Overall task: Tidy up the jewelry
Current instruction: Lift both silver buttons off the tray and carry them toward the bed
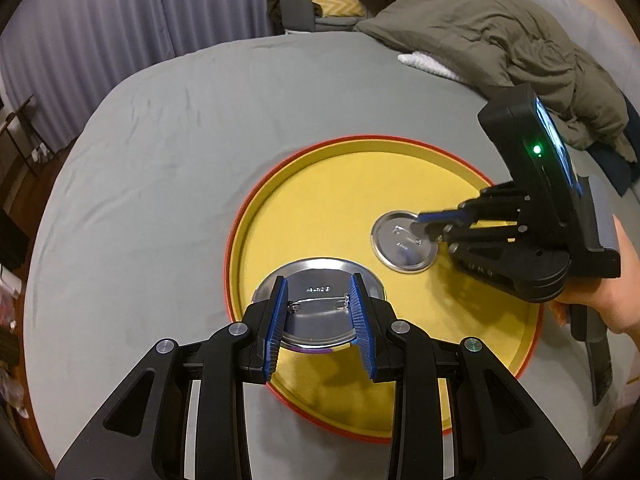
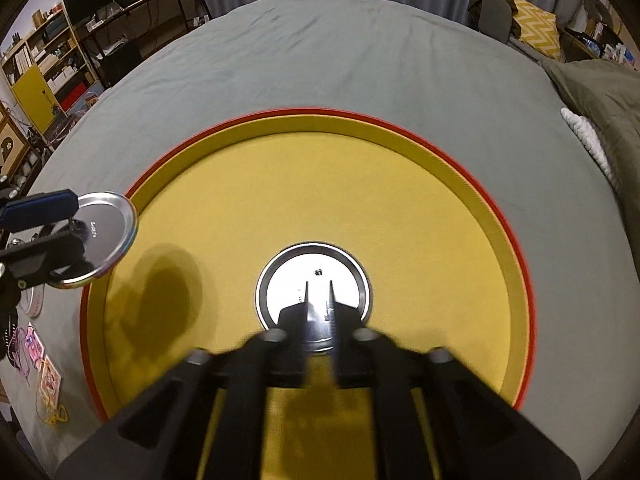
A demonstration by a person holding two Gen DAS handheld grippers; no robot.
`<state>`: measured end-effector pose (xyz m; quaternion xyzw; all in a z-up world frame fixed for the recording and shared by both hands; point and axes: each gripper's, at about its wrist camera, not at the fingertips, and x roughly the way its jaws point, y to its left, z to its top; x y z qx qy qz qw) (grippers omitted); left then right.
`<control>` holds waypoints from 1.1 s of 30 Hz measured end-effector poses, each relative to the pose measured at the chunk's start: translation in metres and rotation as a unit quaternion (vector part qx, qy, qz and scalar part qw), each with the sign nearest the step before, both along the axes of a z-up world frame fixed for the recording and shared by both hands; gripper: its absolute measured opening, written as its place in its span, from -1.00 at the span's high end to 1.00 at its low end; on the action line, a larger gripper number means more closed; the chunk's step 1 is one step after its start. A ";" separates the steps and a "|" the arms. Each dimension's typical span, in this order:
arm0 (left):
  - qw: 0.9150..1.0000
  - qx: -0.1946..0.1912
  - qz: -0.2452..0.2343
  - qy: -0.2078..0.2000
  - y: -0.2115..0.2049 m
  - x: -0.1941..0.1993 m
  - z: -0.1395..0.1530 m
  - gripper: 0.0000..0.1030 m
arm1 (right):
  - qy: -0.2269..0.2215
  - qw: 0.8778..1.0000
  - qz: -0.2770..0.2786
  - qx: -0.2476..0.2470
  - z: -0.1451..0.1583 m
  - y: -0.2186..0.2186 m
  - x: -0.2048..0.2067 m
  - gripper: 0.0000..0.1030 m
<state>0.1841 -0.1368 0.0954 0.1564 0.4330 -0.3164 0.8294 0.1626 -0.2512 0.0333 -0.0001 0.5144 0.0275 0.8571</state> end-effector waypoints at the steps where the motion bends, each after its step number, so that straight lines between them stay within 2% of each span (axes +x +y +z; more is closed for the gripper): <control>1: 1.000 0.000 0.000 0.001 0.000 0.000 -0.001 0.41 | -0.002 1.000 0.000 -0.002 0.000 -0.002 0.001 0.16; 9: 1.000 0.004 0.000 0.001 0.001 0.004 -0.002 0.41 | -0.007 1.000 0.013 -0.008 0.000 0.003 0.004 0.17; 16: 1.000 0.005 0.002 0.001 0.000 0.005 -0.005 0.41 | 0.012 1.000 0.009 -0.014 -0.012 0.004 0.010 0.51; 20: 1.000 0.007 0.002 0.003 -0.001 0.006 -0.009 0.41 | 0.013 1.000 0.005 -0.012 -0.017 0.002 0.011 0.56; 23: 1.000 0.009 0.003 0.004 -0.001 0.007 -0.013 0.41 | 0.011 1.000 0.002 -0.007 -0.017 0.000 0.013 0.71; 25: 1.000 0.010 0.004 0.005 -0.002 0.007 -0.015 0.41 | 0.011 1.000 0.000 -0.010 -0.017 -0.001 0.013 0.95; 33: 1.000 0.014 0.004 0.004 -0.006 0.007 -0.015 0.41 | -0.001 1.000 0.002 -0.026 -0.017 0.003 0.011 0.97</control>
